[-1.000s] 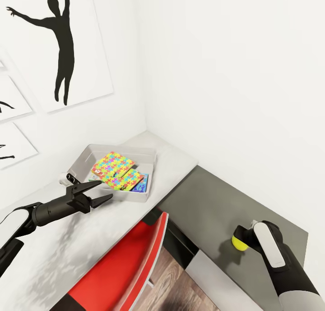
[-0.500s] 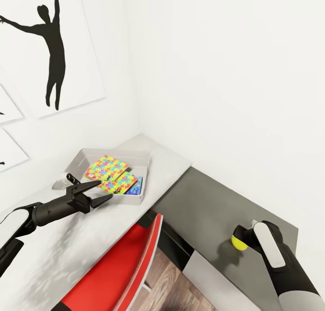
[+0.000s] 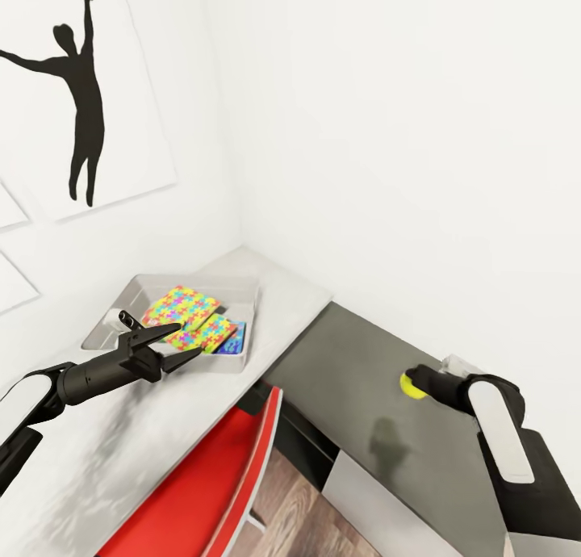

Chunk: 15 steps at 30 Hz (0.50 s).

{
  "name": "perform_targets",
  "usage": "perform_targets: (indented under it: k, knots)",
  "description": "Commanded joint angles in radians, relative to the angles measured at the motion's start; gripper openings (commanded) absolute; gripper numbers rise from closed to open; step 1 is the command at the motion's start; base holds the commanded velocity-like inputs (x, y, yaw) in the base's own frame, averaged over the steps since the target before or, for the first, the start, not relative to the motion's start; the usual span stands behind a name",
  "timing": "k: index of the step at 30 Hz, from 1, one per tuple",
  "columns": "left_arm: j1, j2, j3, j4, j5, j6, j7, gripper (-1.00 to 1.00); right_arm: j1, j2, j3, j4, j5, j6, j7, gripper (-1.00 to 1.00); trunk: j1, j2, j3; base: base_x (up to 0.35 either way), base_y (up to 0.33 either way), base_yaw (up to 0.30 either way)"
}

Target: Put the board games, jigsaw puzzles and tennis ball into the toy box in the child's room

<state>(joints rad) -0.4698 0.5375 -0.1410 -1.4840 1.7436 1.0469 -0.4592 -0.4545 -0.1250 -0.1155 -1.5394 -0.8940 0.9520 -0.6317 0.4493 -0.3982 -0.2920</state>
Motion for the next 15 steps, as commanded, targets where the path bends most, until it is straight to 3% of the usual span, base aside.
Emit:
perform_targets:
  k: [1,9,15]
  knots:
    - [-0.001,0.001,-0.002,0.001,-0.006,0.000,-0.009,1.00,-0.001,0.001,0.000,-0.017,-0.010,0.011,0.002,-1.00,0.001,-0.002,0.000,0.000,0.000,-0.073]
    - [-0.001,0.001,-0.002,0.002,-0.006,0.000,-0.009,1.00,-0.001,0.003,0.000,-0.045,-0.011,0.025,0.132,-1.00,0.001,-0.002,0.012,0.000,0.047,-0.036]
    - [-0.001,0.001,-0.002,0.002,-0.006,0.000,-0.009,1.00,-0.001,0.002,-0.001,-0.045,-0.010,0.025,0.150,-1.00,0.001,-0.002,0.015,0.000,0.073,-0.002]
